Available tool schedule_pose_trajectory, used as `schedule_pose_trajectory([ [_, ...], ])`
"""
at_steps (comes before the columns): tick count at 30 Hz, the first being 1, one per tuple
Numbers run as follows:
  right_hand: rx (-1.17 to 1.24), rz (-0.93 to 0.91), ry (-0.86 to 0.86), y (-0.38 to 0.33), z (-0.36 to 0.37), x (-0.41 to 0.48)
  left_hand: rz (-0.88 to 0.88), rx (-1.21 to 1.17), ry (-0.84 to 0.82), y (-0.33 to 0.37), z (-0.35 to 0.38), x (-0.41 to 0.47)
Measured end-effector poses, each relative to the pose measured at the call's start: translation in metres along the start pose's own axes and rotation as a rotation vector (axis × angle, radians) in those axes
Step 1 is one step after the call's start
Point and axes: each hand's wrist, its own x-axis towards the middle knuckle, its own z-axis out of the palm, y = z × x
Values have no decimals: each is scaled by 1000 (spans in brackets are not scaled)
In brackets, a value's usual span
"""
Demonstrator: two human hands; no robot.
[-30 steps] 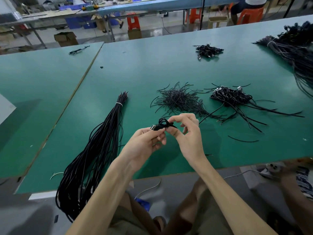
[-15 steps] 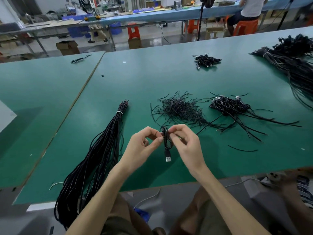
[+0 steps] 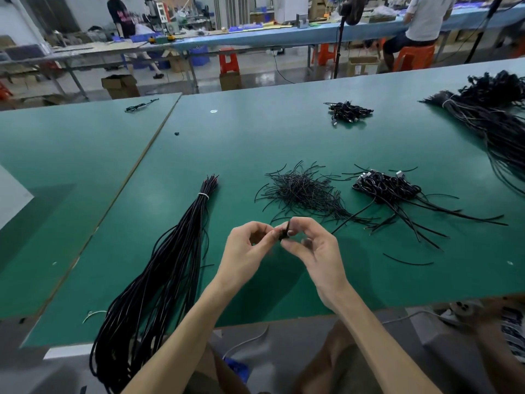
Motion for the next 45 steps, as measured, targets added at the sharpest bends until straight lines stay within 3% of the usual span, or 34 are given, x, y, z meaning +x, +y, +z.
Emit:
schedule_pose_trajectory([
  [6, -78, -34, -35, 5, 2, 0, -23, -103, 64, -1, -1, 0],
  [12, 106, 110, -65, 1, 1, -2, 128, 189, 233, -10, -1, -5],
  [17, 34, 161, -120, 1, 3, -3, 177, 286, 242, -9, -1, -10],
  [22, -38, 131, -139, 4, 3, -2, 148, 181, 236, -1, 1, -15],
  [26, -97, 94, -8, 7, 3, -3, 96, 36, 215, 6, 6, -19],
  [28, -50, 97, 58, 7, 2, -2, 59, -42, 157, 10, 8, -22],
  [37, 44, 34, 67, 4, 0, -2, -118, -224, 40, 14, 10, -36],
  [45, 92, -5, 10, -1, 0, -3, -144, -153, 24, 3, 4, -30],
])
